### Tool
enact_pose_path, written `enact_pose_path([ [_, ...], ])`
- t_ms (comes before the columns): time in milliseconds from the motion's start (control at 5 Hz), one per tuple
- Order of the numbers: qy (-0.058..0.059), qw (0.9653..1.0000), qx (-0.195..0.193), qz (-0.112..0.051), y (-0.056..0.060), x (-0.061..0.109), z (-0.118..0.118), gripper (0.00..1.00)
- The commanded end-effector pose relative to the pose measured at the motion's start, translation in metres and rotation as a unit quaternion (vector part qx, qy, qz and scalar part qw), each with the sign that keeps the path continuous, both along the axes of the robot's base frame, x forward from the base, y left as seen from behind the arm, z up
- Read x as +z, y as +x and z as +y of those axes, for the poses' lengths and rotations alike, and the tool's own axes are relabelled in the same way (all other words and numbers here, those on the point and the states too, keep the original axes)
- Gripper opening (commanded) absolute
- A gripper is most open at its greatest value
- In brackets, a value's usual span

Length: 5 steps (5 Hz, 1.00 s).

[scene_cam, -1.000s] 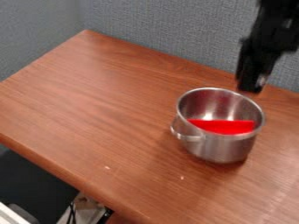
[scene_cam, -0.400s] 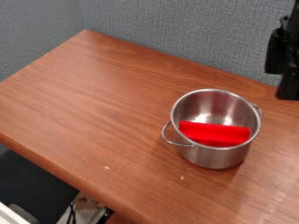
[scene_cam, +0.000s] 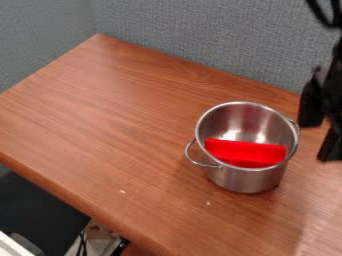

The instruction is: Move the red object from the metal pot to the table

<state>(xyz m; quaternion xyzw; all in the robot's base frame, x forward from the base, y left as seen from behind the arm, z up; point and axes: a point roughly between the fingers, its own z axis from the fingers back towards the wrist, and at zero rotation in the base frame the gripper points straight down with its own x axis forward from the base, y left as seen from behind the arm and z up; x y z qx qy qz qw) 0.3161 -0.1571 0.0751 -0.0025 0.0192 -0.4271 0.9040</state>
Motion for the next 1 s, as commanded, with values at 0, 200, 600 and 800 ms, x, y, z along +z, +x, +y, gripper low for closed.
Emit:
enact_pose_path([
  [0, 0.001, 0.9999, -0.012, 0.004, 0.004, 0.014, -0.007, 1.00],
  [200, 0.013, 0.9993, -0.026, 0.022, 0.009, 0.020, -0.010, 1.00],
  [600, 0.034, 0.9984, 0.009, 0.044, -0.001, 0.012, 0.003, 1.00],
  [800, 0.045, 0.9971, 0.026, 0.055, -0.006, 0.008, 0.010, 1.00],
])
